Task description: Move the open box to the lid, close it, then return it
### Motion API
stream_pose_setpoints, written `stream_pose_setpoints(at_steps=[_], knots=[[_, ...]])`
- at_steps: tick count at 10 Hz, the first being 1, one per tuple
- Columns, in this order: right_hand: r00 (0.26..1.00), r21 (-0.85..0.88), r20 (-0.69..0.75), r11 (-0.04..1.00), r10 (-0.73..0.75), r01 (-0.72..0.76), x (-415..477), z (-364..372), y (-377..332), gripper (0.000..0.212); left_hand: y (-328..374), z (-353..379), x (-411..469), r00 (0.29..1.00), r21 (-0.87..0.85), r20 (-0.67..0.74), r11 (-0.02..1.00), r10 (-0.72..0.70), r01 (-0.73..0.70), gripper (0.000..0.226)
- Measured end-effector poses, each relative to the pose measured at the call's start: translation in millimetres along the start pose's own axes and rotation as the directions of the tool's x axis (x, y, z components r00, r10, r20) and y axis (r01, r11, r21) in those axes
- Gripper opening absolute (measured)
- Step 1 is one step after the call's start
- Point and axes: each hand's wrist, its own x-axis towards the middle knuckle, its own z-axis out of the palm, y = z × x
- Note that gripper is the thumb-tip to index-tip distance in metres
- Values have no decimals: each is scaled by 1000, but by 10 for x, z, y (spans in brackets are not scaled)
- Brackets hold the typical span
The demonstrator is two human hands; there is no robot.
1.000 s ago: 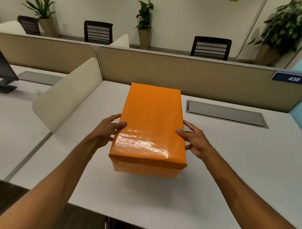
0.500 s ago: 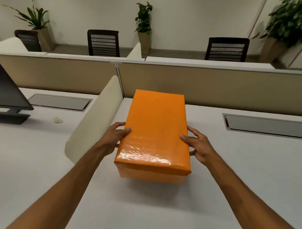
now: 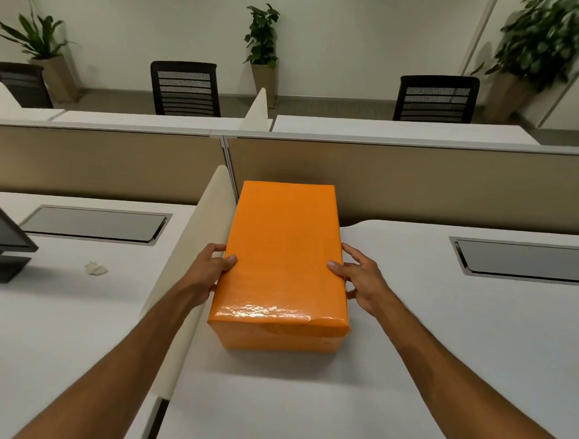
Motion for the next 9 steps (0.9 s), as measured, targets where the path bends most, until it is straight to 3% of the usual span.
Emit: stream_pose_setpoints(at_steps=[4,6,7,8,9], knots=[[1000,-51,-23,999,3,-4,292,175,-78,73,104,-90,273,1000,15,-2,1000,-17,17,48],[998,-171,-39,984,-57,49,228,86,-139,79,129,-28,201,994,117,-96,992,53,-41,59],[993,-255,-59,963,-102,84,168,-28,-178,73,160,57,105,978,257,-163,963,128,-83,62],[979,-356,-95,925,-179,134,12,-200,-226,65,225,226,-88,934,463,-190,866,303,-187,62],[956,-435,-131,882,-263,183,-137,-384,-300,56,286,475,-294,850,562,-190,764,492,-317,62]])
